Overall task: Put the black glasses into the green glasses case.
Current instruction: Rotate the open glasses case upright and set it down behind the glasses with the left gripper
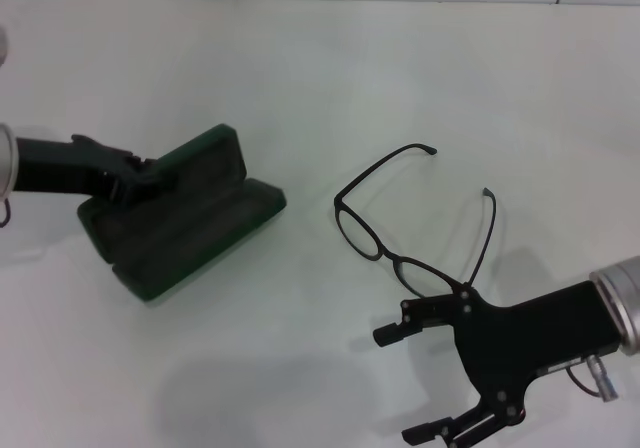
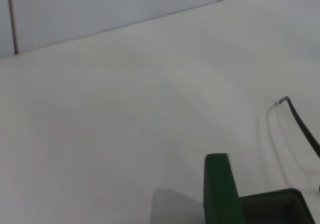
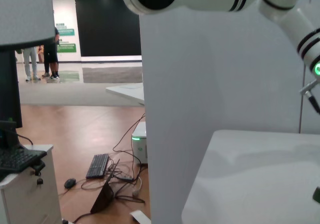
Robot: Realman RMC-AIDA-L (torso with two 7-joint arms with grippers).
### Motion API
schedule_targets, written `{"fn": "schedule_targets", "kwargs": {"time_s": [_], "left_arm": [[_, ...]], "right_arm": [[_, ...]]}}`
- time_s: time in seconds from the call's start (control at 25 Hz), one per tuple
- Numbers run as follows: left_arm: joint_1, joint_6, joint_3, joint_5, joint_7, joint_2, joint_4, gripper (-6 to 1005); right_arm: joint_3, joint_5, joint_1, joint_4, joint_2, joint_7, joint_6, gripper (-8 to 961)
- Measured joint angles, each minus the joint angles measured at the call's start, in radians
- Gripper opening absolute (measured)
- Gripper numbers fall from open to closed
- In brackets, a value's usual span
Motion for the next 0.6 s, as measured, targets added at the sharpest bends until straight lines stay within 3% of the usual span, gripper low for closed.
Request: {"fn": "schedule_targets", "kwargs": {"time_s": [0.28,0.6], "left_arm": [[-0.067,-0.008,0.017,0.008,0.126,0.002,0.002,196],[-0.163,-0.138,0.191,0.015,0.354,-0.002,-0.011,203]], "right_arm": [[0.002,-0.03,-0.018,-0.001,0.008,-0.058,0.01,858],[0.003,-0.038,-0.028,-0.001,0.004,-0.074,0.011,857]]}}
